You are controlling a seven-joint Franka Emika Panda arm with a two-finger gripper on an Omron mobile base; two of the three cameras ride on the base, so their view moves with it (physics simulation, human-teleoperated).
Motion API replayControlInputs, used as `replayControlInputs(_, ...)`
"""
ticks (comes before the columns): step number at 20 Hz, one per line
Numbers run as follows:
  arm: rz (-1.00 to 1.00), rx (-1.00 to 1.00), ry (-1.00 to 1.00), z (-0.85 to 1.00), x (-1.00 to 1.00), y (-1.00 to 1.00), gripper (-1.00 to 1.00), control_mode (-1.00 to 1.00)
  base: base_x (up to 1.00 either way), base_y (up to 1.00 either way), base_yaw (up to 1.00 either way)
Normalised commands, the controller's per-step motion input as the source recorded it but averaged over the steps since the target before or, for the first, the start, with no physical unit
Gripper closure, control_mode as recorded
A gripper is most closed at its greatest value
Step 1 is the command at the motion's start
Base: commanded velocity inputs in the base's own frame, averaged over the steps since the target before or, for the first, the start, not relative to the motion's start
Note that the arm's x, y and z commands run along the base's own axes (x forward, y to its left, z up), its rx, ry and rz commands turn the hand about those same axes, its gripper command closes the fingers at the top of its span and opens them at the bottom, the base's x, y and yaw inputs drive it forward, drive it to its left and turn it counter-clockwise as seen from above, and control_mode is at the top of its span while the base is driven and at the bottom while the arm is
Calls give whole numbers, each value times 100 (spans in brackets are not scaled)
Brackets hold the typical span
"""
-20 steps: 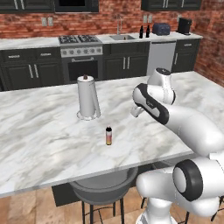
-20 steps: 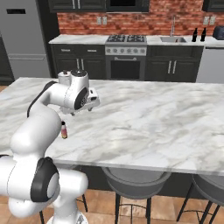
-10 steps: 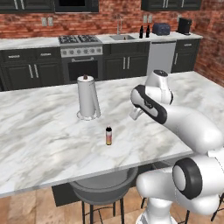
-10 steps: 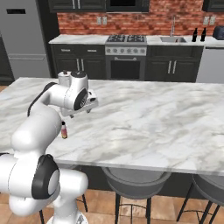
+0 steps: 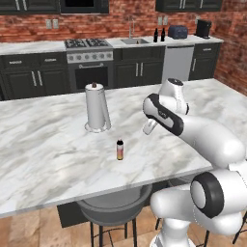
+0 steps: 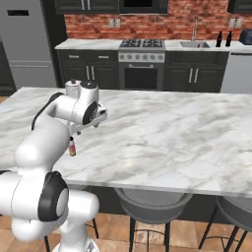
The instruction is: Place the large bottle from the dining counter next to the other large bottle outside the sink, and place the small bottle from the dining counter next to the other small bottle inside the sink.
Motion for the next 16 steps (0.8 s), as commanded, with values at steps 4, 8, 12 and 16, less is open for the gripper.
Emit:
replayControlInputs(4, 14, -1, 0, -8, 0, 16, -100, -100, 0, 0, 0)
replayControlInputs(8, 12, -1, 0, -7, 0, 20, -100, -100, 0, 0, 0)
replayControlInputs(12, 9, -3, 0, -7, 0, 26, -100, -100, 0, 0, 0)
replayControlInputs(16, 8, -4, 0, -8, 0, 29, -100, -100, 0, 0, 0)
